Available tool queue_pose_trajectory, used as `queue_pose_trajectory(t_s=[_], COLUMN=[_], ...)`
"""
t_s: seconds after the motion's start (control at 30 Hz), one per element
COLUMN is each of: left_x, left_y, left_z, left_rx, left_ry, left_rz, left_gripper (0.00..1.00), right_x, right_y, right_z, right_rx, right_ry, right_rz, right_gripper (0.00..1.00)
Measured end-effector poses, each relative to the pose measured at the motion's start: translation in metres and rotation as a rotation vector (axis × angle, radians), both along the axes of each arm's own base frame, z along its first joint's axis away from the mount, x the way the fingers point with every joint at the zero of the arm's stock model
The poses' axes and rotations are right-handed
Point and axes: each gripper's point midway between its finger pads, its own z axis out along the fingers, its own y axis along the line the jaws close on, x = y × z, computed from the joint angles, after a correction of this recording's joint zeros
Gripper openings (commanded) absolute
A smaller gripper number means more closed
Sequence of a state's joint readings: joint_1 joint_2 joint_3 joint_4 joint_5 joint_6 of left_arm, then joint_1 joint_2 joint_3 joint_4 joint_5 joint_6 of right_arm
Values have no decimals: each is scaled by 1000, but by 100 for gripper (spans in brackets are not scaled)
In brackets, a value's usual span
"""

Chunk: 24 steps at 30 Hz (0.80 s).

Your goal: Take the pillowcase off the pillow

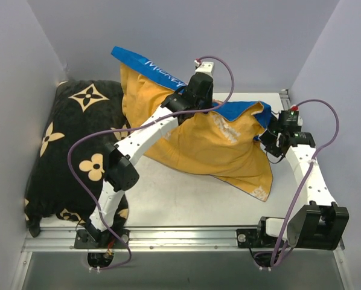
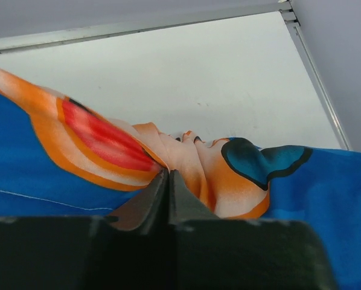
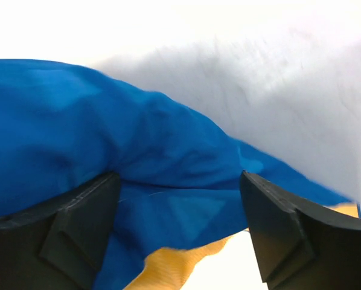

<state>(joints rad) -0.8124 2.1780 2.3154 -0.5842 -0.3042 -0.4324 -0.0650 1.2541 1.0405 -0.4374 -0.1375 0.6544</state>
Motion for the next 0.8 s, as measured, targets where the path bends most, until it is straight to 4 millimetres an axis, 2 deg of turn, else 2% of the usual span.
queue_pose_trajectory(t_s=[0.03,0.07,0.2,0.23,0.33,0.43,0.53,0.57,0.6,0.67,0.8], left_x=[5,8,19,20,22,23,21,20,20,17,9], left_y=[-1,-4,-18,-21,-28,-39,-45,-47,-47,-48,-36], left_z=[-4,-8,-20,-22,-23,-18,-17,-16,-14,-4,24], left_rx=[-4,-17,-63,-73,-106,-140,-155,-161,-161,-170,-177], left_ry=[7,16,45,50,56,26,-6,-23,-38,-80,-156], left_rz=[3,0,-19,-27,-54,-97,-142,-159,-170,-200,-215], left_gripper=[24,25,43,55,70,77,80,85,97,97,98], right_x=[3,6,6,5,1,-3,-7,-8,-9,-9,-11], right_y=[0,-1,-3,-3,-2,4,11,13,17,31,82], right_z=[7,14,38,44,65,86,106,112,117,125,125], right_rx=[-2,-4,-14,-17,-16,-16,-16,-16,-17,-33,-89], right_ry=[-18,-36,-107,-128,-194,-269,-345,-364,-380,-406,-419], right_rz=[-1,-2,-13,-17,-18,-6,13,20,36,91,266], right_gripper=[86,87,92,92,92,93,93,93,93,95,95])
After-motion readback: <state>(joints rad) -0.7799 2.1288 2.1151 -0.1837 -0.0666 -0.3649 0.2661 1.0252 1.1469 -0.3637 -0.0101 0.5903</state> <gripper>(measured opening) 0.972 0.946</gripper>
